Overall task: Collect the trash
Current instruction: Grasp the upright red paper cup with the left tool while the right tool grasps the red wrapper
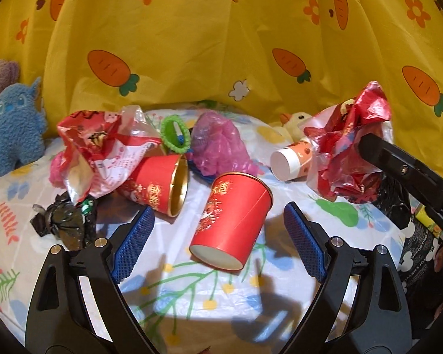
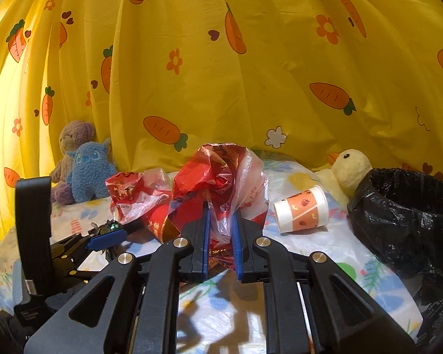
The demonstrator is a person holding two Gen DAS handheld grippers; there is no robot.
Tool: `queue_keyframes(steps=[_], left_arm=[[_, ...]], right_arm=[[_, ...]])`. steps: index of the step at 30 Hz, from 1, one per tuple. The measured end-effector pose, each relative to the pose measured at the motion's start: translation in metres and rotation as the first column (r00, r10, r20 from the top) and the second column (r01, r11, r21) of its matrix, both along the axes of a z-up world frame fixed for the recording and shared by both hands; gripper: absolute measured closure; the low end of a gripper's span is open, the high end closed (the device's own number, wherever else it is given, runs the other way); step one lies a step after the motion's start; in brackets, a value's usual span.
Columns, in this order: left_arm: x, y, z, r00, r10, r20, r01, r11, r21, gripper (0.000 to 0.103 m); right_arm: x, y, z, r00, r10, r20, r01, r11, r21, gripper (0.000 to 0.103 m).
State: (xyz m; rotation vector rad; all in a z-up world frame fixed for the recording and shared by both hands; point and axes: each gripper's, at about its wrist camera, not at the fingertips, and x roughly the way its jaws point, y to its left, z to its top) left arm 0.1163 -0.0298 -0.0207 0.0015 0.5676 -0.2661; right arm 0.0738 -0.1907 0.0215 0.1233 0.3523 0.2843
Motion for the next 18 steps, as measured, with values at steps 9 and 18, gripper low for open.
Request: queue_keyframes(steps=[9,18], left_arm=[[0.047,-0.019,-0.028,0.982,-0.078,-0.171,0.086,0.995,0.040,0.044],[0.053,-0.023,-0.028,0.983,-0.090,-0.162,0.100,0.994,0.050,0.049]], right_arm=[[-0.003,-0.013,-0.008,1.000,-0.013,-0.020,0.013,1.000,0.004,0.089],[0.000,-0.018,-0.012,0.999,-0.026,-0.044,0.026,1.000,-0.006,0.089]])
